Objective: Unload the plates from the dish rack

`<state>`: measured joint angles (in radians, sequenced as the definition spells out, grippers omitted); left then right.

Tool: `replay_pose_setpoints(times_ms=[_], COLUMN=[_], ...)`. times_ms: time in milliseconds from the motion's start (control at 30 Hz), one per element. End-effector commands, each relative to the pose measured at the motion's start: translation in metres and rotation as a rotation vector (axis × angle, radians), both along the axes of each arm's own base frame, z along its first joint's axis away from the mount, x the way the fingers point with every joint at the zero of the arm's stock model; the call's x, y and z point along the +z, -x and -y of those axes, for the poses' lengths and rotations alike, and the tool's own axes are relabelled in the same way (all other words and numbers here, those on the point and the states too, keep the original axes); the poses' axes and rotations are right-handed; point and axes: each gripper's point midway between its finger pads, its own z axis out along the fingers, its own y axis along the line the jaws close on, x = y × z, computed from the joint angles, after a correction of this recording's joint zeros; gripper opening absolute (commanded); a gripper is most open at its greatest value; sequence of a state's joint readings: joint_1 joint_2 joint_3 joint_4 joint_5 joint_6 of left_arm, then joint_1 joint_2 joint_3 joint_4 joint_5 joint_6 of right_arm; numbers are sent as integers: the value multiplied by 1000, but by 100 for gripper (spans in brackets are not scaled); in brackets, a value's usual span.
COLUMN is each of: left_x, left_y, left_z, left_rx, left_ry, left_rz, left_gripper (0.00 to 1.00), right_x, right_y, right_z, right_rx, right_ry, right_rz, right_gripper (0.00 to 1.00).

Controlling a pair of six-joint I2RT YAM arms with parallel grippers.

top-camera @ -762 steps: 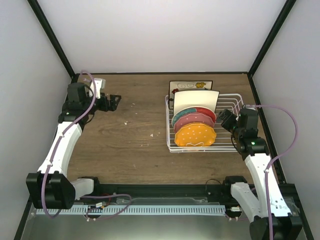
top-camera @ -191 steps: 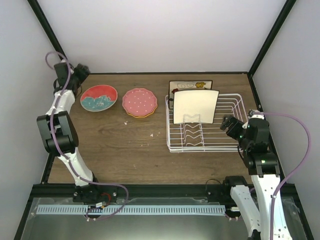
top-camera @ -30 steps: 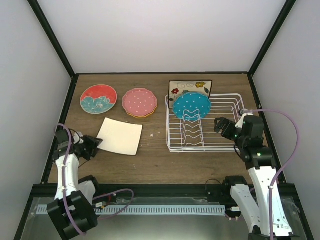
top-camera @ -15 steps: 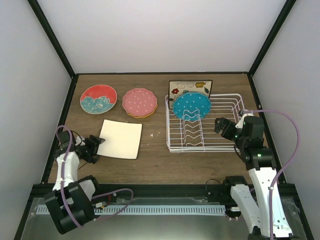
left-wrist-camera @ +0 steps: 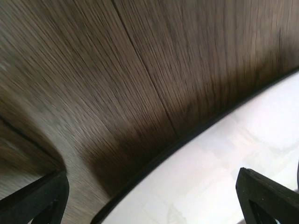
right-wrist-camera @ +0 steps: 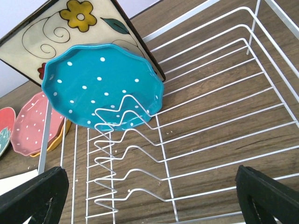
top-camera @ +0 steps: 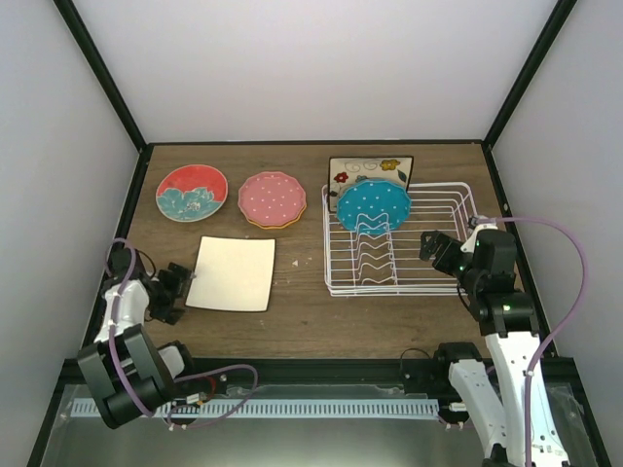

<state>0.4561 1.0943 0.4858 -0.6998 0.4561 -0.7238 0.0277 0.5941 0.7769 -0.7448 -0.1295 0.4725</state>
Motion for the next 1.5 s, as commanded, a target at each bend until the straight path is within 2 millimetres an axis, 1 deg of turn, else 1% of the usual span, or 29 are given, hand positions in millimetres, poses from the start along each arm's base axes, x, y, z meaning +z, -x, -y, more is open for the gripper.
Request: replay_pose_setpoints(times_ms=[0, 67, 133, 233, 333, 367, 433, 500, 600, 667, 700, 767, 867, 900, 967, 1000, 1033, 1100, 1200, 1267, 1367, 1467], left_x=[7, 13, 25, 53, 91, 109, 137, 167, 211, 233, 246, 262, 285, 291, 296, 286, 286, 277, 273, 274, 276, 273], left_y=[0, -2, -10, -34, -66, -85, -116, -150, -201, -234, -250, -278, -307, -310, -307, -311, -313, -313, -309, -297, -270, -248], left_z=[-37, -54, -69, -86, -93, -93, -88, -76, -45, -14, 4, 45, 113, 142, 188, 203, 218, 243, 275, 296, 326, 351], left_rx=[50, 81, 114, 145, 164, 152, 121, 70, -34, -120, -175, -309, -563, -667, -882, -950, -1013, -1103, -1194, -1257, -1358, -1422], left_ry=[-161, -223, -272, -315, -310, -292, -277, -258, -212, -159, -126, -57, 15, 42, 97, 90, 64, 19, -66, -129, -242, -328], left_rz=[-79, -102, -100, -33, 86, 162, 268, 385, 569, 682, 750, 859, 1036, 1100, 1233, 1265, 1309, 1359, 1415, 1460, 1532, 1585], left_gripper=[100, 100, 100, 100, 100, 100, 100, 100, 100, 100, 100, 100, 100, 100, 100, 100, 100, 98, 91, 88, 84, 76], right_x=[0, 0, 1, 3, 6, 7, 9, 10, 13, 16, 18, 22, 27, 29, 32, 32, 36, 39, 41, 43, 45, 45], right_y=[6, 7, 8, 9, 9, 9, 7, 4, -2, -5, -7, -8, -7, -6, -3, -1, 1, 5, 13, 19, 27, 33], right_z=[5, 6, 7, 7, 8, 9, 9, 9, 9, 8, 8, 9, 11, 12, 13, 13, 14, 14, 16, 18, 20, 22], right_rx=[-28, -32, -38, -44, -50, -53, -55, -58, -53, -52, -52, -55, -61, -63, -70, -72, -74, -78, -93, -104, -121, -133], right_ry=[5, 5, 5, 4, 5, 5, 6, 4, 3, 1, 1, 5, 20, 24, 28, 27, 25, 19, 14, 11, 1, 4], right_rz=[-8, -6, -1, 5, 17, 22, 31, 39, 51, 63, 66, 78, 88, 91, 98, 101, 110, 115, 114, 118, 122, 122], right_gripper=[100, 100, 100, 100, 100, 100, 100, 100, 100, 100, 100, 100, 100, 100, 100, 100, 100, 100, 100, 100, 100, 100])
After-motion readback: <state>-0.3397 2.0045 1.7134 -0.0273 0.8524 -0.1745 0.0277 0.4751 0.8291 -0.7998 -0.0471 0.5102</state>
